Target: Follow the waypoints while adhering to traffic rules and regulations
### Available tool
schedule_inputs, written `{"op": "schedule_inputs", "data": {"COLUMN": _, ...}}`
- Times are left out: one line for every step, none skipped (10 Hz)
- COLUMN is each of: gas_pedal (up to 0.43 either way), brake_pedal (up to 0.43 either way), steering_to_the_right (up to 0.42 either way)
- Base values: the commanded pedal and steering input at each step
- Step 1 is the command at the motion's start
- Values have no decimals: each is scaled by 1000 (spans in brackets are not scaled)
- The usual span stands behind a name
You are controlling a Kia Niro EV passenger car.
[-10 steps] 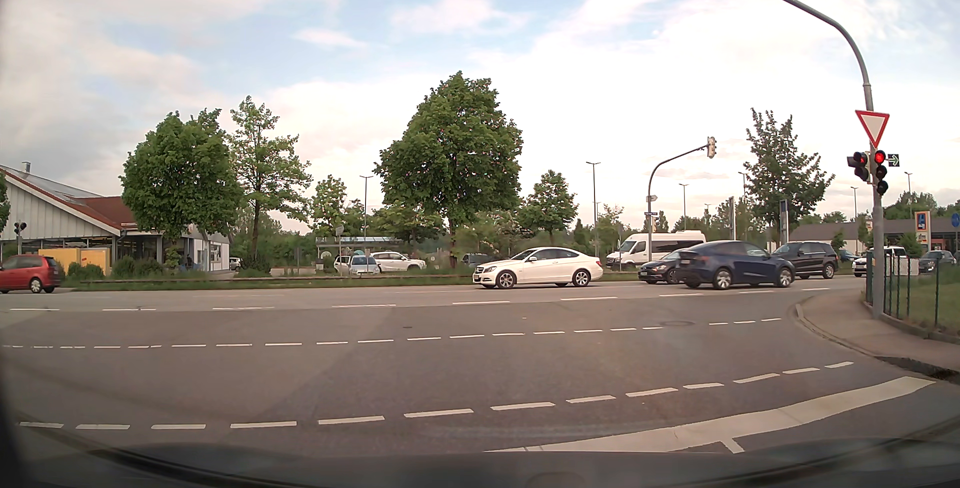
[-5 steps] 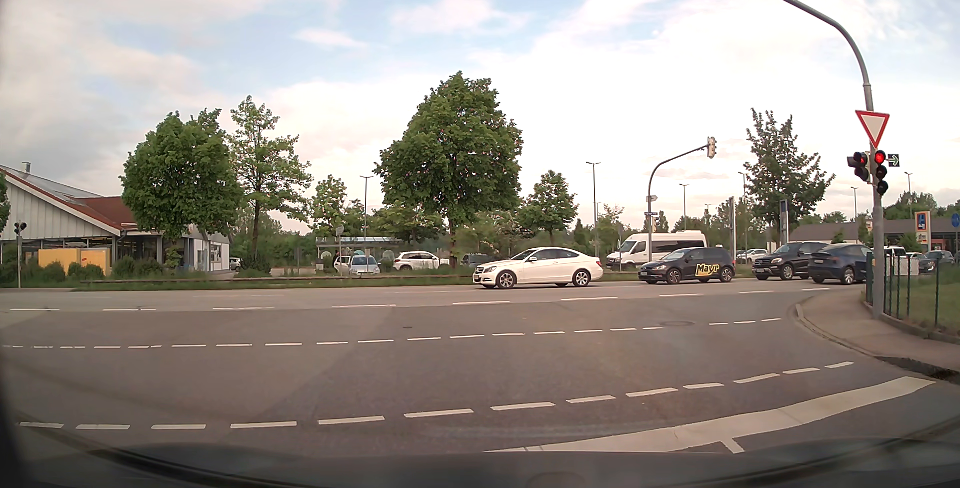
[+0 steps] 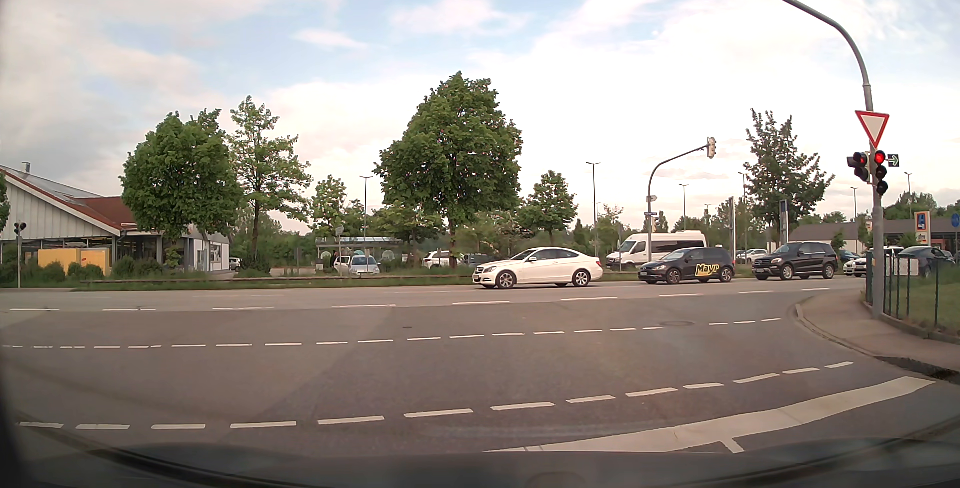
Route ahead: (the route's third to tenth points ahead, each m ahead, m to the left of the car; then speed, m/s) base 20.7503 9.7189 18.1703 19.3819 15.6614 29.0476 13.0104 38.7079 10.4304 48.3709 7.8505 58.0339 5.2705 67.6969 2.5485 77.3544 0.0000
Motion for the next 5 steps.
{"op": "schedule_inputs", "data": {"gas_pedal": 0, "brake_pedal": 360, "steering_to_the_right": -1}}
{"op": "schedule_inputs", "data": {"gas_pedal": 0, "brake_pedal": 360, "steering_to_the_right": -1}}
{"op": "schedule_inputs", "data": {"gas_pedal": 0, "brake_pedal": 360, "steering_to_the_right": -1}}
{"op": "schedule_inputs", "data": {"gas_pedal": 0, "brake_pedal": 360, "steering_to_the_right": -2}}
{"op": "schedule_inputs", "data": {"gas_pedal": 0, "brake_pedal": 360, "steering_to_the_right": -1}}
